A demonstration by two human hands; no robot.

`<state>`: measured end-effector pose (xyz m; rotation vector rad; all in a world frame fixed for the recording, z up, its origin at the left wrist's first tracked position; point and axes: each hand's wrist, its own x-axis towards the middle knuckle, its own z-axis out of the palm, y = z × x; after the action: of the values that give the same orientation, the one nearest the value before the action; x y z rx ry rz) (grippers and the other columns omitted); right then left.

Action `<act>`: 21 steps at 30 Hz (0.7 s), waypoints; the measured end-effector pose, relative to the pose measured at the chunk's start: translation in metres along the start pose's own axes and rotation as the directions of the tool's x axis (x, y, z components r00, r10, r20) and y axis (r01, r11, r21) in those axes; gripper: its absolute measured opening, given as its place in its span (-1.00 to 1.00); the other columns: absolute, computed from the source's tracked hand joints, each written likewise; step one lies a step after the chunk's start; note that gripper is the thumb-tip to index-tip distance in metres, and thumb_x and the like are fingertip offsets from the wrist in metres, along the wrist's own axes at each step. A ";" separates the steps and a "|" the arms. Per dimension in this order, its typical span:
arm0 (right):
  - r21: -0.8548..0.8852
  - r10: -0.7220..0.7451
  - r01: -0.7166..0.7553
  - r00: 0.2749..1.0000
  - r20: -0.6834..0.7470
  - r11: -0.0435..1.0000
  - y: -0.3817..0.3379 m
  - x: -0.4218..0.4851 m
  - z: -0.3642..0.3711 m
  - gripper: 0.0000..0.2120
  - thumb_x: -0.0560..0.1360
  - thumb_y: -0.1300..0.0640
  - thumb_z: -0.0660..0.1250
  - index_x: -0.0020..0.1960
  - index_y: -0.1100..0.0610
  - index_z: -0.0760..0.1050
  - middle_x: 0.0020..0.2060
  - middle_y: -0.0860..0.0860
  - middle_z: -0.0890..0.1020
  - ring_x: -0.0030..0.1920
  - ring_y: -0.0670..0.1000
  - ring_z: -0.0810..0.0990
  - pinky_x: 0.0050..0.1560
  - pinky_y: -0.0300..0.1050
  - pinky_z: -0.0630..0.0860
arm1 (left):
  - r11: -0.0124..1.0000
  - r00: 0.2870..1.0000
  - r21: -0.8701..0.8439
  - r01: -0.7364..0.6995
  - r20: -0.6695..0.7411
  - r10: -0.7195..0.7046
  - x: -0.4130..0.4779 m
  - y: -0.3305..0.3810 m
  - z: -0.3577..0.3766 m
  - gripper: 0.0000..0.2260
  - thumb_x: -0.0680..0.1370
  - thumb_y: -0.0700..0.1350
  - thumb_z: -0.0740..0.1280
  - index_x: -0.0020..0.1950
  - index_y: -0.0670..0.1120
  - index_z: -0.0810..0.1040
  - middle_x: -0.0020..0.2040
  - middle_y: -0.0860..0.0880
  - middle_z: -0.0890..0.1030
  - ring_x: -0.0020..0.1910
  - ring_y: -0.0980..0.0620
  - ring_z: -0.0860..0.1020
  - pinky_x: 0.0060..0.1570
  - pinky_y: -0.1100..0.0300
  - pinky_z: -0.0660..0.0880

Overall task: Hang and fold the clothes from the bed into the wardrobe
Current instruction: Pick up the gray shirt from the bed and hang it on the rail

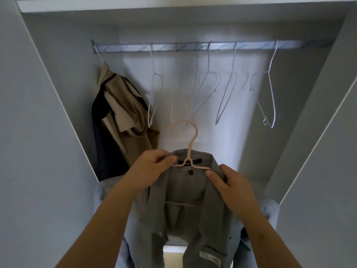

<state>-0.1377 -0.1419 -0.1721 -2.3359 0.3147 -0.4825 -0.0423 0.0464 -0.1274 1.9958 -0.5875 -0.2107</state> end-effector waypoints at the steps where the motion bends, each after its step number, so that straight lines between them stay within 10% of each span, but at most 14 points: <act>1: 0.021 0.017 -0.017 1.000 -0.002 1.000 0.002 -0.001 0.002 -0.65 0.50 -0.14 0.22 -0.35 0.02 0.27 -0.49 -0.07 0.40 -0.40 -0.08 0.41 -0.33 -0.20 0.32 | 0.994 0.997 -0.074 0.076 0.021 -0.075 0.001 0.001 0.001 -0.84 0.55 -0.08 0.29 -0.17 -0.12 0.57 -0.28 -0.05 0.56 -0.29 0.10 0.53 -0.27 0.31 0.44; 5: 0.045 0.086 -0.086 0.996 0.004 0.995 0.004 -0.003 0.007 -0.63 0.50 -0.14 0.24 -0.36 0.06 0.31 -0.48 -0.05 0.41 -0.38 -0.03 0.42 -0.29 -0.12 0.35 | 0.990 0.973 0.081 0.114 -0.208 -0.095 0.000 -0.008 0.009 -0.91 0.56 -0.04 0.28 0.03 0.00 0.49 -0.04 0.11 0.54 -0.02 0.09 0.49 -0.06 0.24 0.40; 8: 0.066 0.170 -0.171 0.985 0.013 0.983 0.003 -0.001 0.006 -0.61 0.49 -0.17 0.23 -0.34 0.10 0.35 -0.45 -0.01 0.44 -0.36 0.00 0.44 -0.28 -0.11 0.37 | 0.960 0.993 0.264 0.090 -0.098 -0.066 -0.004 -0.022 0.009 -0.81 0.58 0.01 0.22 0.18 0.08 0.45 0.11 0.14 0.49 0.14 0.10 0.46 0.16 0.14 0.39; 14: 0.187 0.263 -0.309 0.936 0.236 0.933 -0.017 0.006 0.010 -0.68 0.53 -0.06 0.25 -0.11 0.22 0.54 -0.20 0.11 0.61 -0.22 0.03 0.55 -0.20 -0.12 0.45 | 0.959 0.929 -0.178 0.220 -0.262 -0.262 -0.004 -0.033 0.001 -0.70 0.60 -0.07 0.22 0.33 -0.02 0.39 0.15 0.06 0.42 0.13 0.10 0.39 0.11 0.23 0.34; 21: 0.430 0.295 -0.495 0.842 0.452 0.755 -0.052 0.011 0.033 -0.82 0.57 0.14 0.21 -0.13 0.14 0.55 -0.15 0.08 0.65 -0.10 0.08 0.61 -0.12 -0.12 0.52 | 0.828 0.820 -0.507 0.239 -0.352 -0.452 -0.012 -0.054 -0.015 -0.90 0.57 -0.13 0.26 -0.01 -0.08 0.56 0.04 -0.11 0.59 0.00 0.00 0.54 -0.08 0.17 0.45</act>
<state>-0.1093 -0.0894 -0.1551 -1.6882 0.4334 0.0813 -0.0295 0.0843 -0.1688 1.6037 0.1485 -0.0774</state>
